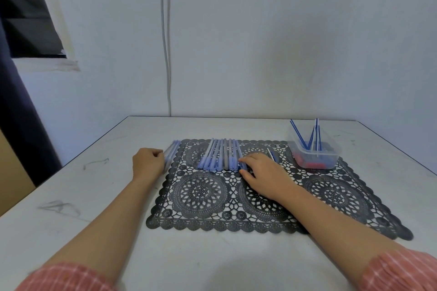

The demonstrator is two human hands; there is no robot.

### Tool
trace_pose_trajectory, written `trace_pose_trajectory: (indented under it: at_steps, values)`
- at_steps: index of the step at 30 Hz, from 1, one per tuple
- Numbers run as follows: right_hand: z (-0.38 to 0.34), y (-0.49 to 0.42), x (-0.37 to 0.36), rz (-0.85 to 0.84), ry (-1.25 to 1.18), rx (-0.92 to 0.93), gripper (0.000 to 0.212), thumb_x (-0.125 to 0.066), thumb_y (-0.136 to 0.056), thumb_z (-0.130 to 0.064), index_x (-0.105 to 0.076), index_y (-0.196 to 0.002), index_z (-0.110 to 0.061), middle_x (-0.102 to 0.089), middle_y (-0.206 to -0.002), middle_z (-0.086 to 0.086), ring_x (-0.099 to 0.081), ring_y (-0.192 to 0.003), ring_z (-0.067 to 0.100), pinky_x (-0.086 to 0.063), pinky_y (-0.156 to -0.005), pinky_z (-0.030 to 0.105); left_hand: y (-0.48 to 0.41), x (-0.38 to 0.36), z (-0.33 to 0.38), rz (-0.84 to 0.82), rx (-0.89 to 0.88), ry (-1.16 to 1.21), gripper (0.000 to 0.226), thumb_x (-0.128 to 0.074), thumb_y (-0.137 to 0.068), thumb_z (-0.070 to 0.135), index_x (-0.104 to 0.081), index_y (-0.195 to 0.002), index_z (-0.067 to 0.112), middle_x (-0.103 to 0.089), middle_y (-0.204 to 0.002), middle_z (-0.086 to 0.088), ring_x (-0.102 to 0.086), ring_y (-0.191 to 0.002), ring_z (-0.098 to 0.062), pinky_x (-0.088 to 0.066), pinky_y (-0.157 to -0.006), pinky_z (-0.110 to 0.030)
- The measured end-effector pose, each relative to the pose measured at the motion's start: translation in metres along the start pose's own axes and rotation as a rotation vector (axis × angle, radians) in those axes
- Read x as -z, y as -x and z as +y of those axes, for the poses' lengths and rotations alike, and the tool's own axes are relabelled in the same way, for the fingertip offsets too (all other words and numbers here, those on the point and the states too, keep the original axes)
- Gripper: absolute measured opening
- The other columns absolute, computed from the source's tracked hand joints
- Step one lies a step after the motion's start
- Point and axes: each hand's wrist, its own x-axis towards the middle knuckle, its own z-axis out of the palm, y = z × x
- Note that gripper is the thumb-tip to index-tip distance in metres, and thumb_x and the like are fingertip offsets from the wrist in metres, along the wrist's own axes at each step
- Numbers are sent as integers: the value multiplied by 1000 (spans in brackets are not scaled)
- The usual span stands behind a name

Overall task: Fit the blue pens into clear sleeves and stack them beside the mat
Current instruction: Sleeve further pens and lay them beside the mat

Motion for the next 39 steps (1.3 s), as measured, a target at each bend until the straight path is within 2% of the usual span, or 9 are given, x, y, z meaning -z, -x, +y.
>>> trace_pose_trajectory:
  at_steps: [3, 10, 15, 18, 24, 26, 28, 33, 39]
  values:
    - [1, 0, 1, 11, -57, -42, 38, -43, -96, -32, -49, -130, -16, -51, -131, 3, -41, -123, 17, -37, -99, 31, 0, -1, 0, 1, -24, -36, 25, -49, -88, 6, -73, -95, 7, -66, -96, -4, -53, -82, -19, -40, -74, -28]
    - [1, 0, 2, 51, -66, -83, 23, -46, -94, -28, -60, -103, -11, -58, -106, 6, -48, -104, 19, -40, -84, 29, 0, 0, -2, 7, -125, -284, 33, -45, -91, 22, -67, -116, 21, -63, -121, -5, -54, -112, -27, -38, -94, -37]
    - [2, 0, 3, 53, -73, -125, 14, -49, -90, -22, -59, -94, -12, -57, -99, 5, -52, -94, 19, -43, -80, 31, 3, -1, -6, -96, -144, -385, 24, -35, -89, 36, -53, -82, 22, -57, -83, 1, -50, -79, -22, -35, -68, -31]
    - [0, 1, 7, 48, -111, -158, 5, -50, -88, -20, -53, -91, -16, -57, -90, 0, -52, -80, 17, -42, -70, 30, 3, -1, -3, -96, -153, -418, 21, -38, -95, 35, -40, -79, 22, -43, -73, 7, -43, -79, -20, -30, -69, -30]
    - [-1, 2, 9, 71, -163, -188, 15, -53, -84, -16, -50, -99, -17, -45, -63, -10, -39, -53, 4, -31, -49, 24, 4, -1, -1, -102, -156, -449, 25, -40, -95, 37, -46, -74, 25, -50, -82, 1, -54, -94, -28, -32, -72, -31]
    - [0, 1, 9, 86, -210, -196, 17, -55, -82, -15, -53, -98, -17, -44, -58, -10, -36, -50, 1, -28, -47, 21, 5, -2, 0, -90, -160, -380, 26, -43, -94, 34, -58, -107, 17, -59, -107, -8, -52, -112, -30, -37, -85, -36]
    - [0, 1, 9, 106, -267, -215, 16, -57, -80, -15, -56, -96, -16, -45, -55, -9, -37, -49, 1, -31, -48, 22, 4, -1, 1, -8, -204, -217, 43, -49, -93, 30, -49, -132, 13, -56, -128, -8, -48, -120, -28, -37, -98, -41]
    - [-2, 2, 14, 272, -377, -194, 7, -59, -79, -16, -61, -85, -18, -50, -56, -8, -44, -50, 8, -47, -59, 29, 27, 1, 27, 52, -437, 58, 30, -53, -92, 18, -57, -122, 16, -61, -107, 1, -52, -103, -14, -40, -86, -27]
    - [-18, 9, 16, 519, -387, 264, 12, -56, -82, -17, -65, -87, -10, -55, -69, -8, -43, -57, -2, -39, -59, 7, 78, -8, 62, -295, -414, 311, 14, -54, -94, 22, -65, -102, 25, -67, -89, 7, -62, -86, -6, -48, -77, -23]
